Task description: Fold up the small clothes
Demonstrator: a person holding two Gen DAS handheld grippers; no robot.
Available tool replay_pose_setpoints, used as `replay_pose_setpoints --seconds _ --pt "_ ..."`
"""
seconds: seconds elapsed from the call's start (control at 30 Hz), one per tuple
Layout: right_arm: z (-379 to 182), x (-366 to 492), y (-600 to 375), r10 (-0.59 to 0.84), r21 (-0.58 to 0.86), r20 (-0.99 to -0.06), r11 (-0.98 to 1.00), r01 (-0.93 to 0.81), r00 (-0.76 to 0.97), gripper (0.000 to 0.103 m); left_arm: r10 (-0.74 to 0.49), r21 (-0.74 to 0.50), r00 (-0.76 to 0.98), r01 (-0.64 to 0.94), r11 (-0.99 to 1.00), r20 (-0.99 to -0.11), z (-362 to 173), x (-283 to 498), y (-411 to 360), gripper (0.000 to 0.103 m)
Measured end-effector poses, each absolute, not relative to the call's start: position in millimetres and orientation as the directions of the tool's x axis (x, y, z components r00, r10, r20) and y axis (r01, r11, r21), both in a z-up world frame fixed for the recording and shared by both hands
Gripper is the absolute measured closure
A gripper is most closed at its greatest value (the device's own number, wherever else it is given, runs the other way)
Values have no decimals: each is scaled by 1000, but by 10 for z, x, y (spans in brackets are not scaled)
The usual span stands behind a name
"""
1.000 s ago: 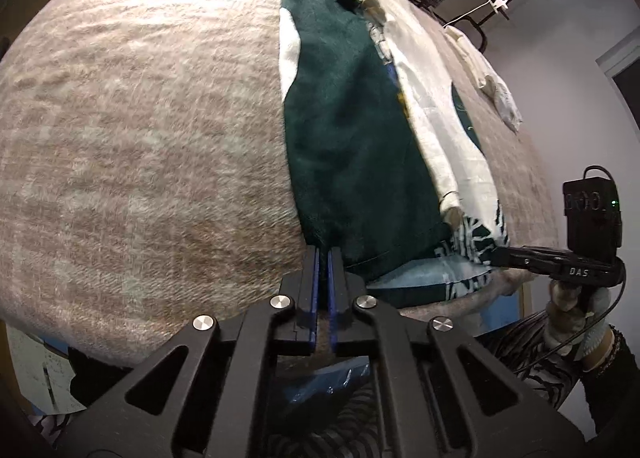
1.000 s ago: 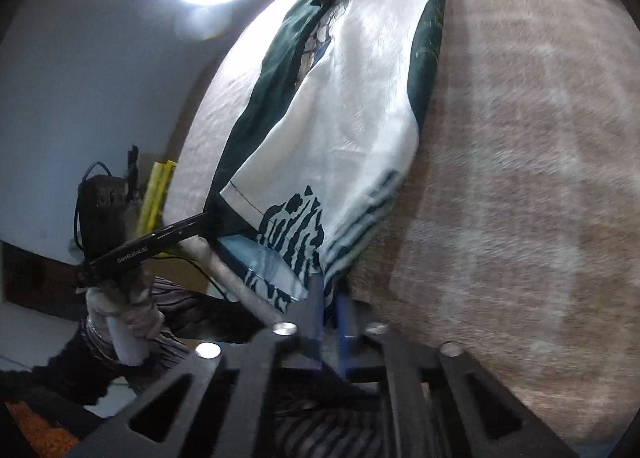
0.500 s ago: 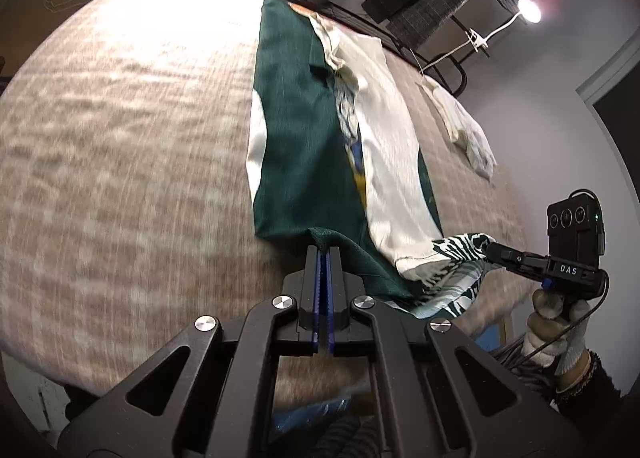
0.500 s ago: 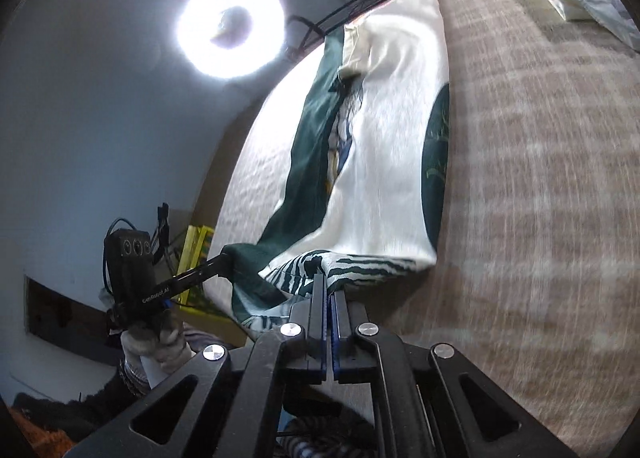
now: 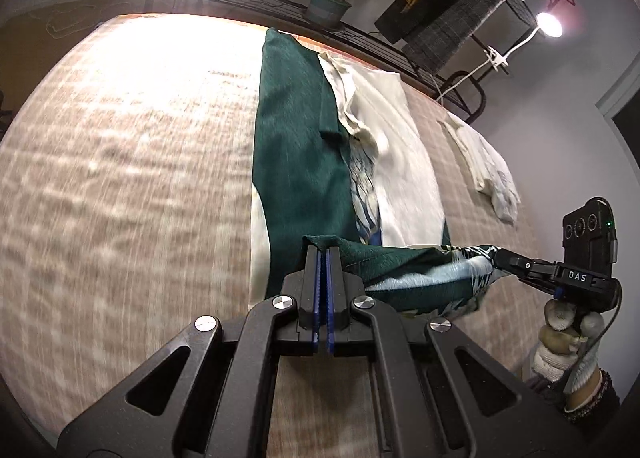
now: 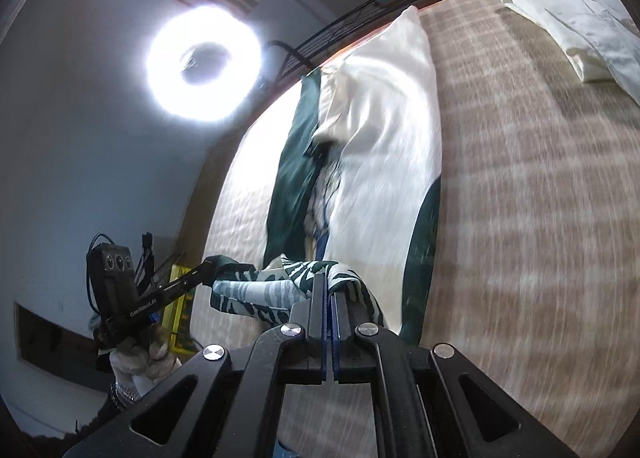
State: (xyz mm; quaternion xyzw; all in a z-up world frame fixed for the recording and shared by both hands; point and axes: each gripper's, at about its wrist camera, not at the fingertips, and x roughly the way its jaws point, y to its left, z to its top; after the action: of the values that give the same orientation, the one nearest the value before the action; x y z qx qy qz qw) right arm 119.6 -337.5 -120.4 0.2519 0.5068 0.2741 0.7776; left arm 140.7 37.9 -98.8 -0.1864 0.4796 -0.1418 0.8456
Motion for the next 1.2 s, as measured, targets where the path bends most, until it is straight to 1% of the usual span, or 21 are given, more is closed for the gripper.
replay_pose_setpoints --seconds 0.23,0.47,0.53,0.6,0.63,0.67,0.7,0.73,0.77,0.83,0.9,1.0,1.1,1.2 --pt "-1386 1580 -3379 662 669 -665 734 -118 346 103 -388 -437 480 10 899 -787 -1229 1715 411 103" --pt "-1481 1750 -3336 640 650 -688 753 -101 343 103 -374 -431 481 -7 903 -793 -1317 1851 413 103" --pt "-1494 1778 -3326 634 645 -693 758 -99 342 103 -354 -417 493 -20 909 -795 -1311 1878 426 103" --pt "-1495 1796 -3319 601 610 -720 787 -99 347 99 -344 -410 507 -21 912 -790 -1282 1904 433 102" --pt "-1495 1798 -3317 589 597 -728 796 -98 352 97 -334 -403 525 -20 915 -783 -1242 1898 443 99" --pt "-1497 1807 -3324 578 588 -735 804 -92 356 88 -330 -399 536 -15 917 -777 -1214 1899 445 90" --pt "-1495 1803 -3341 570 582 -741 809 -85 356 64 -326 -395 550 -9 918 -769 -1180 1887 451 80" --pt "-1488 1798 -3359 562 575 -745 814 -82 359 58 -320 -389 566 -1 921 -760 -1147 1865 452 77" --pt "-1452 1775 -3386 554 564 -744 821 -93 373 57 -307 -371 577 7 929 -757 -1117 1843 445 77" --pt "-1392 1740 -3404 544 543 -743 830 -123 389 62 -294 -346 585 25 938 -756 -1080 1809 435 77" --pt "-1339 1691 -3413 544 530 -739 833 -155 397 71 -300 -333 587 55 941 -752 -1051 1771 411 77" --pt "-1328 1632 -3361 519 486 -757 854 -188 397 72 -262 -270 592 78 960 -762 -1049 1726 341 77" --pt "-1355 1633 -3314 464 418 -792 886 -201 397 72 -265 -274 573 74 959 -775 -1088 1748 319 77" --pt "-1325 1668 -3311 460 412 -791 888 -205 404 72 -267 -272 565 78 959 -781 -1095 1783 298 77"
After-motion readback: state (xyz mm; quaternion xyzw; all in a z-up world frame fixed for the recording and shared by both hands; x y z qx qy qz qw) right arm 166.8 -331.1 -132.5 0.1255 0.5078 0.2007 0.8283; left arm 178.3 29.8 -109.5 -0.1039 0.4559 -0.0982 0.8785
